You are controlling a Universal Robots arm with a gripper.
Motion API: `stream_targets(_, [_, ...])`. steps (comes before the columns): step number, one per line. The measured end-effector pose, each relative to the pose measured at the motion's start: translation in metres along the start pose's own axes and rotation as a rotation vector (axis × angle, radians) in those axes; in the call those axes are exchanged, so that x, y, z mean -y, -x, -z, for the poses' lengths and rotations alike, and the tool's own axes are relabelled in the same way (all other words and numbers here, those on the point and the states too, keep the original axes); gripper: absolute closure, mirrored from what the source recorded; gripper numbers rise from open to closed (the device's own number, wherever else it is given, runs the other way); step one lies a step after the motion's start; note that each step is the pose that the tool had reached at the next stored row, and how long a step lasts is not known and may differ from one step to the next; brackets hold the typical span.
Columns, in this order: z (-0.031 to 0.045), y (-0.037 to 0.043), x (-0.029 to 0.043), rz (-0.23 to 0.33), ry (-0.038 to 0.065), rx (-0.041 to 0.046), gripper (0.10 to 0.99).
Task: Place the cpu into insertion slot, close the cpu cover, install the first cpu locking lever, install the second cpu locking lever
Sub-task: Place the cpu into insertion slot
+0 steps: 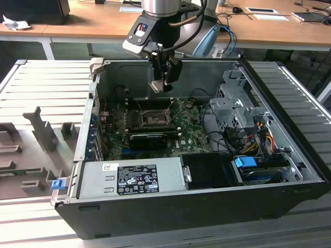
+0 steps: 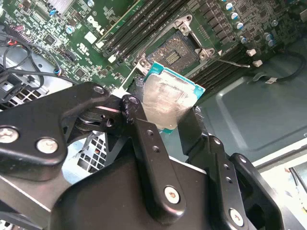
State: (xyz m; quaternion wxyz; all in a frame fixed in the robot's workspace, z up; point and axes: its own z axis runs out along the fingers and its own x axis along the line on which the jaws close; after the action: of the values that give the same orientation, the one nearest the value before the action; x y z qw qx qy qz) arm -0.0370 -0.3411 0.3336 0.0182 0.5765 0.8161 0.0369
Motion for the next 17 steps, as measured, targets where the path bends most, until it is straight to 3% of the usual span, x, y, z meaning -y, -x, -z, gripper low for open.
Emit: stream_targets(17, [-0.0051, 0.0001, 0.0004, -0.002, 0.0, 0.0002, 0.557])
